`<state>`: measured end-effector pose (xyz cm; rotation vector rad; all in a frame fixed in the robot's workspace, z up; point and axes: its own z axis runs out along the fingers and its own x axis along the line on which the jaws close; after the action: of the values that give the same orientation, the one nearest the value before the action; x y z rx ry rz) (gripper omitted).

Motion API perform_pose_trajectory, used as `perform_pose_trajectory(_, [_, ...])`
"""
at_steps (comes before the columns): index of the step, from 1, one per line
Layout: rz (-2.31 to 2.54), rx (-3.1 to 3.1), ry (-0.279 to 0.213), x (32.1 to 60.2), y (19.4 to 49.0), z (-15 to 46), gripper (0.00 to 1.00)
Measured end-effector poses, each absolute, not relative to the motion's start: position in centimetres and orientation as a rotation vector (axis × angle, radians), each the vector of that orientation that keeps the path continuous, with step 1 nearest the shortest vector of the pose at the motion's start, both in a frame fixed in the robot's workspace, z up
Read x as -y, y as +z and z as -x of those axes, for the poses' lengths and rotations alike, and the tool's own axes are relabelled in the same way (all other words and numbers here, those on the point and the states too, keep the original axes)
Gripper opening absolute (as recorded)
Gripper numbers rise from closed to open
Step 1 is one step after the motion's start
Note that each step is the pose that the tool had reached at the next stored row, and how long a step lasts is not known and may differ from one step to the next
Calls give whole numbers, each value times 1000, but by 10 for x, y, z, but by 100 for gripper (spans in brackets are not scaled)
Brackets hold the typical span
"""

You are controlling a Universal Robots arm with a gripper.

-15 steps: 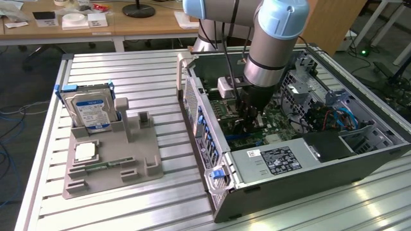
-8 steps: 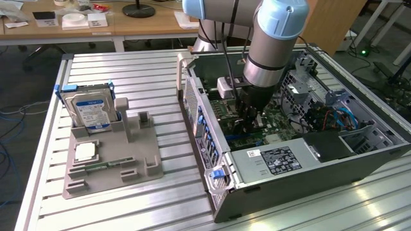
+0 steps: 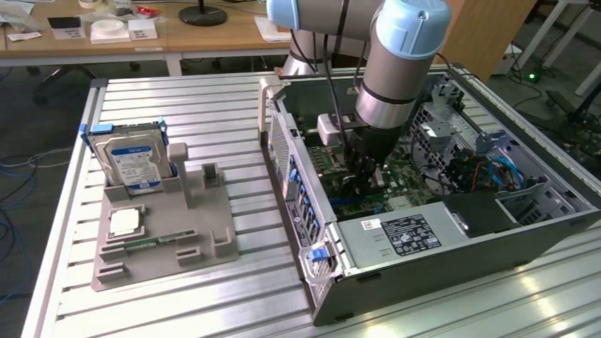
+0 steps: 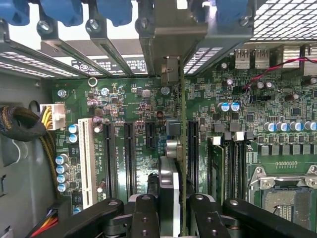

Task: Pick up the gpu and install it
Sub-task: 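Insert the gpu into the slot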

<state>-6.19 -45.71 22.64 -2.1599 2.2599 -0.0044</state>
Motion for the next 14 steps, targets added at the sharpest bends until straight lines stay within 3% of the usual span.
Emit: perform_pose_trajectory(14, [2160, -2260, -4, 457, 222, 62, 28])
